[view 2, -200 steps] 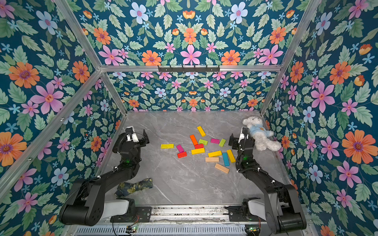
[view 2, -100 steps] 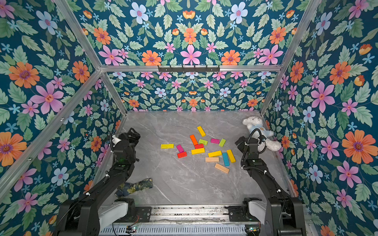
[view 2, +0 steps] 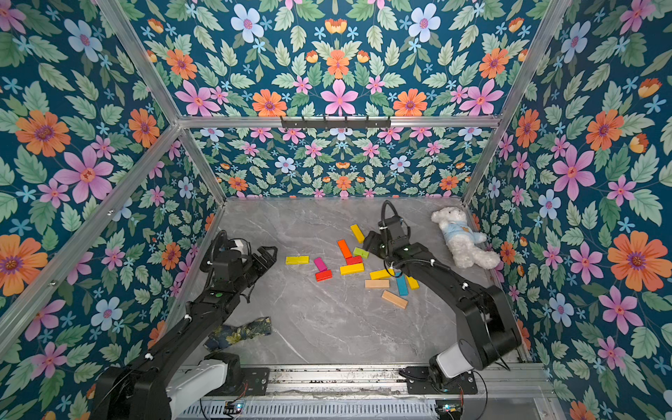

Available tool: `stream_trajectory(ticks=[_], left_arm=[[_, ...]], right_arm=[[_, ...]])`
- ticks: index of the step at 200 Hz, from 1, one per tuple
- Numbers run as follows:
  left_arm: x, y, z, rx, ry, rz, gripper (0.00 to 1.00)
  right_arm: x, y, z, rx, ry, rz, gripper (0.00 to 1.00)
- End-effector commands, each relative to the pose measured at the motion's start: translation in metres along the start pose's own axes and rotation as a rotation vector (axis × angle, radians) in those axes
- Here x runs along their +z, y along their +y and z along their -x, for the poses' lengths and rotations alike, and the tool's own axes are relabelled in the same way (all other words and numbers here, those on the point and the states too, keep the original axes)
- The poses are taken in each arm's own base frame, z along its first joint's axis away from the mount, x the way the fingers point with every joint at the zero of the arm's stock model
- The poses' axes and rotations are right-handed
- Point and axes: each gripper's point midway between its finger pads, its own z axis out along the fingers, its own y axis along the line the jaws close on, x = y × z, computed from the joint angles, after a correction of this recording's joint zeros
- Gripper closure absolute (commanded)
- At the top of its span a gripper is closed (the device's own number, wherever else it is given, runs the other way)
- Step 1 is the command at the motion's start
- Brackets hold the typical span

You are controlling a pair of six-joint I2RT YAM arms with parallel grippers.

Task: Assemble the letter h with building blocks
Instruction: Pick up the building block from the center of the board.

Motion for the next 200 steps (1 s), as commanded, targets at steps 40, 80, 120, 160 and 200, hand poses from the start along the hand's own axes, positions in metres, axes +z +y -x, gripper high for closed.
stream_trajectory(ticks=[40, 80, 120, 160, 200], left_arm=[[-0.001, 0.017, -0.054, 0.088, 0.160, 0.040, 0.01], [-0.011, 0.015, -0.055, 0.118, 0.139, 0.014, 0.01], [-0.024, 0.013, -0.038, 0.179, 0.066, 0.054, 0.01], [-0.030, 0.007, -0.038, 0.177, 0.055, 0.016, 0.01], [-0.029, 0.005, -0.038, 0.184, 0.063, 0.013, 0.00]], right_arm=[[0.053, -0.004, -0.085, 0.068, 0.326, -0.217, 0.37], [0.066, -0.009, -0.096, 0.223, 0.338, -0.297, 0.29], [0.071, -0.009, -0.094, 0.244, 0.336, -0.404, 0.28], [0.084, -0.005, -0.098, 0.204, 0.387, -0.456, 0.32], [0.088, -0.004, -0.093, 0.151, 0.391, -0.475, 0.41]])
